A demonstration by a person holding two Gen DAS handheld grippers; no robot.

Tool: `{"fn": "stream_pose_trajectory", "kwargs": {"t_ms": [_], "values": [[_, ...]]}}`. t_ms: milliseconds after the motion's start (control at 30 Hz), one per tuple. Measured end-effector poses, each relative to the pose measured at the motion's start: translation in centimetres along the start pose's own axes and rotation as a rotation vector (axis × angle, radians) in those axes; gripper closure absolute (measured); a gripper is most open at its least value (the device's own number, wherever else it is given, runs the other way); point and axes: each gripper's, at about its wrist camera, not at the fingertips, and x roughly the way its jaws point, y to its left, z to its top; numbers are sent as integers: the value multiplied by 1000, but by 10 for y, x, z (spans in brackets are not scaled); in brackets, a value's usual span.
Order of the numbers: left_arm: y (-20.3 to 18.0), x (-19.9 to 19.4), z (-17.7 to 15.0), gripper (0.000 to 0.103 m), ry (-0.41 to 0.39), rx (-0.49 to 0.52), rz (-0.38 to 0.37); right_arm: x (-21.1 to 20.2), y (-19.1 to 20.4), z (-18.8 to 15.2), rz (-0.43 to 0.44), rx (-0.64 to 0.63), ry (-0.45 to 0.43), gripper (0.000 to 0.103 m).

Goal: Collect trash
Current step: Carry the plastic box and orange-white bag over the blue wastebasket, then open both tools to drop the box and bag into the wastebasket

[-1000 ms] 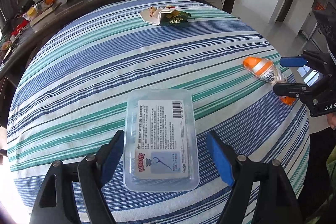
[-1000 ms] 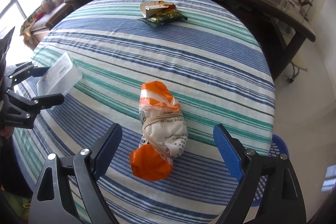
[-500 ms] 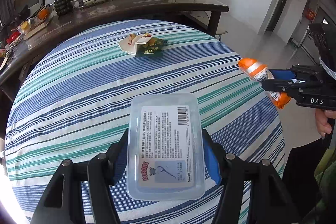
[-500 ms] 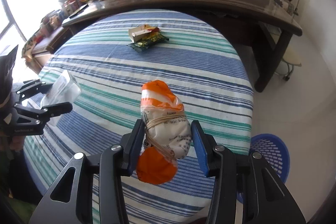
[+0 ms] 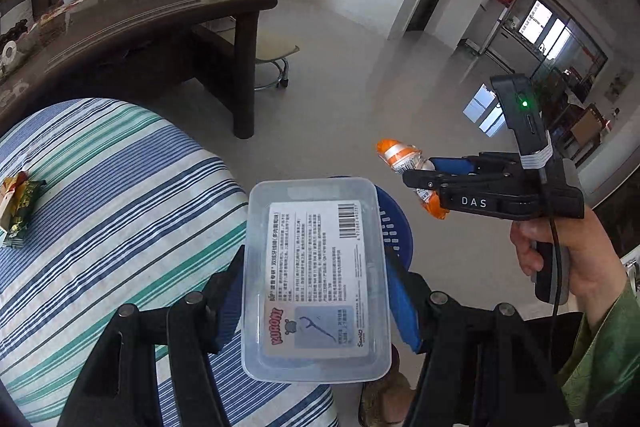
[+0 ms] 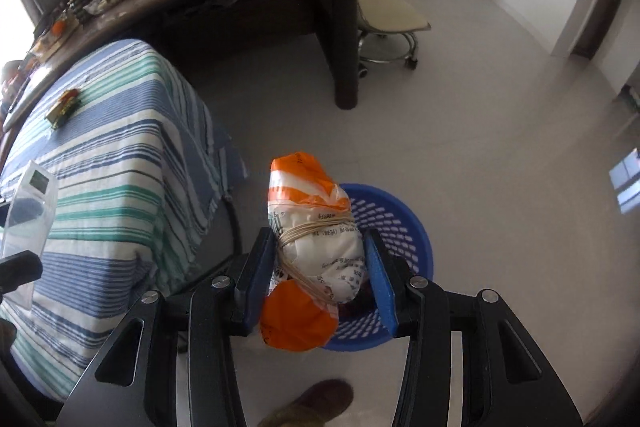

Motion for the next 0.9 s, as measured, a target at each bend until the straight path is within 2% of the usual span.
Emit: {"fn": "stream_pose_trajectory", "kwargs": {"t_ms": [200,367,567,767,833,867,900], "values": [[-33,80,28,39,51,-5,-41,31,-55,-5,31,128,59,56],[-41,131,34,39,91,-22,-37,53,-78,-4,26,154,96,56],[-38,163,35,39,125,-37,-20,71,-94,-6,42,186,124,56],[-39,180,33,39,138,-29,-12,82,-105,-9,52,239,133,56],[-43,184,32,38,133,-21,-34,85,-108,-9,69,259,130,53],[-44,189,34,37,134,-16,-46,87,-110,-8,80,271,123,49],[-43,195,36,30,138,-14,-48,87,-112,-7,88,285,116,35]]}}
